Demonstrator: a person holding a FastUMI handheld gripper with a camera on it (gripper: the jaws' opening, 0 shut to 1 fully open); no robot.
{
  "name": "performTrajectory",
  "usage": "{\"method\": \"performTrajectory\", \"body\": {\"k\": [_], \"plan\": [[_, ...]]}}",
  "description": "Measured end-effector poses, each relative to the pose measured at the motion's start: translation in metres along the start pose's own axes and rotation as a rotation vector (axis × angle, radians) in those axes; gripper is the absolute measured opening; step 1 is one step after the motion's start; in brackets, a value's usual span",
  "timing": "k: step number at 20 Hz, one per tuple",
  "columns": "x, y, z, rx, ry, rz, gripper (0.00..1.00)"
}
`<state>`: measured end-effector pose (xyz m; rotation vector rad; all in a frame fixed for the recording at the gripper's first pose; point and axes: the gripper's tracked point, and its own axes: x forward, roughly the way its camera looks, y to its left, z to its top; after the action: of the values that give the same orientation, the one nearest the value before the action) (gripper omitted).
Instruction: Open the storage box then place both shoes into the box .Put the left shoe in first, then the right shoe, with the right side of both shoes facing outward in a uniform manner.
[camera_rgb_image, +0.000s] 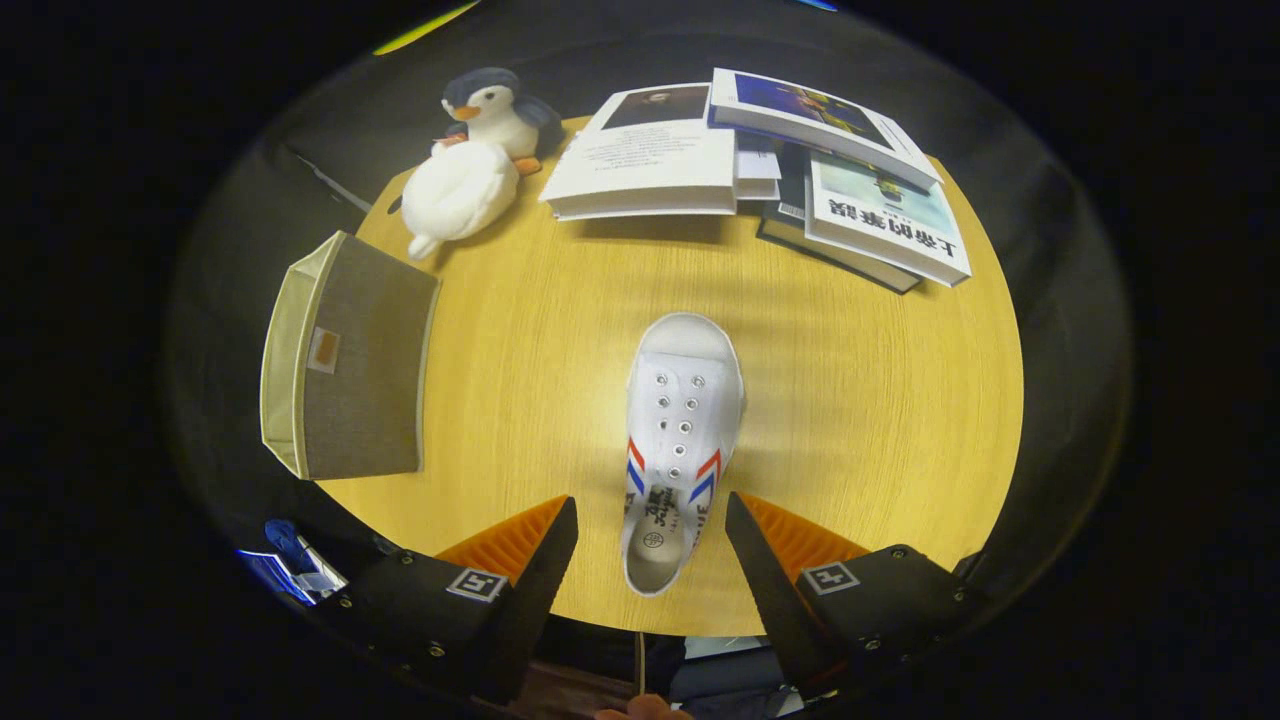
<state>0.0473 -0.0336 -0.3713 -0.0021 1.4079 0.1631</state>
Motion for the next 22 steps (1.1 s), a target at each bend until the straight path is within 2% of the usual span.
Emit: {"method": "performTrajectory", "body": {"k": [7, 11, 15, 16, 19, 21, 22], "plan": [[0.033, -0.034, -0.020, 0.000, 0.069, -0.047, 0.92], [0.054, -0.041, -0.024, 0.023, 0.098, -0.045, 0.90], [0.074, -0.043, -0.017, -0.024, 0.096, -0.064, 0.90], [0.079, -0.046, -0.018, -0.044, 0.099, -0.076, 0.86], [0.088, -0.037, -0.021, -0.039, 0.114, -0.024, 0.50], [0.084, -0.040, -0.017, -0.062, 0.110, -0.045, 0.28], [0.074, -0.048, -0.012, -0.063, 0.098, -0.085, 0.18]]}}
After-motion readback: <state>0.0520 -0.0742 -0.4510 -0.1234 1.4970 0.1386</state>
